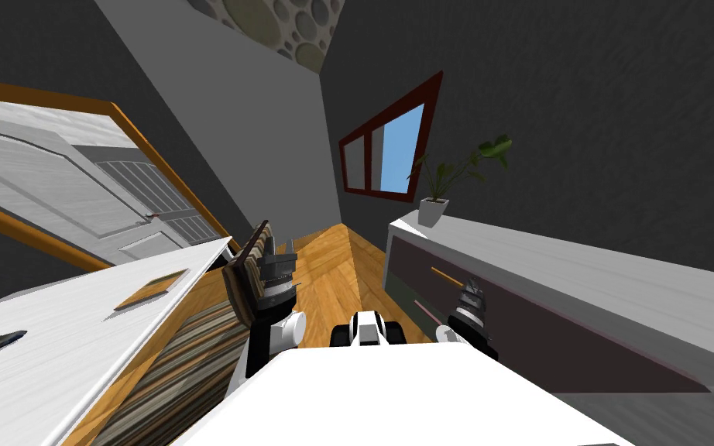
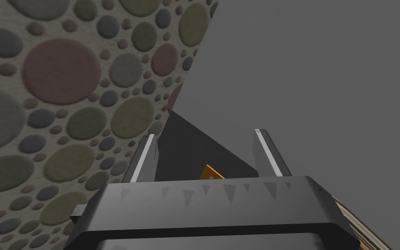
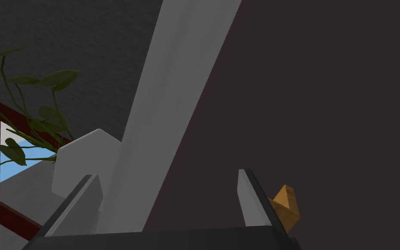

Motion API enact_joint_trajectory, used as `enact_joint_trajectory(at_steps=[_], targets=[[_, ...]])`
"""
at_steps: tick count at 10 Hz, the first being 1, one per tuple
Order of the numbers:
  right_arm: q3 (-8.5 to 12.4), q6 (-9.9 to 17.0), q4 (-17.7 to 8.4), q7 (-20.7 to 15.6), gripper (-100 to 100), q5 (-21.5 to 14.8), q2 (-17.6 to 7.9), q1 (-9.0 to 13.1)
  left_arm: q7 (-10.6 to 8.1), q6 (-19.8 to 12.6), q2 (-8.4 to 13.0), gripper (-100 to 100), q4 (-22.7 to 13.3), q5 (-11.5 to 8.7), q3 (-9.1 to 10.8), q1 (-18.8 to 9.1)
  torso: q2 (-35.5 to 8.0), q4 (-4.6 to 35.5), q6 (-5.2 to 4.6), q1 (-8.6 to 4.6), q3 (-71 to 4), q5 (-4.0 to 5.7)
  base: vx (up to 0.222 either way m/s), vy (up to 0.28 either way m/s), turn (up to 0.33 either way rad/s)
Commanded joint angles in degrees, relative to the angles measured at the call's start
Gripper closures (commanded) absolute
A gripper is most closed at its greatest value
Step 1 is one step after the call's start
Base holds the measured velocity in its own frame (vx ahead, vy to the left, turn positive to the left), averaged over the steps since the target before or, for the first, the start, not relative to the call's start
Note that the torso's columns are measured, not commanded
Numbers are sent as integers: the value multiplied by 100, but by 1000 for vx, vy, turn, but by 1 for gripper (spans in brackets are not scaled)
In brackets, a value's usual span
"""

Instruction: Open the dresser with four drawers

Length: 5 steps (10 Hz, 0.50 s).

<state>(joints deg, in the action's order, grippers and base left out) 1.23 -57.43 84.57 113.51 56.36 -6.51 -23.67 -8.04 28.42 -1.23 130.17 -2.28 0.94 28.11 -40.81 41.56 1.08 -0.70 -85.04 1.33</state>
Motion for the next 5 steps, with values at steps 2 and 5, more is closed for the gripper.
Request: enact_joint_trajectory(at_steps=[2,5], targets=[[-129,162,-52,113,-100,76,156,-9,0,0,0,0,0,0,0,1,18,-1,9,9,-11,-2,6,1,6],[-129,162,-52,113,-100,76,156,-9,0,0,0,0,0,0,0,1,1,6,2,19,-3,-13,0,6,-2]])
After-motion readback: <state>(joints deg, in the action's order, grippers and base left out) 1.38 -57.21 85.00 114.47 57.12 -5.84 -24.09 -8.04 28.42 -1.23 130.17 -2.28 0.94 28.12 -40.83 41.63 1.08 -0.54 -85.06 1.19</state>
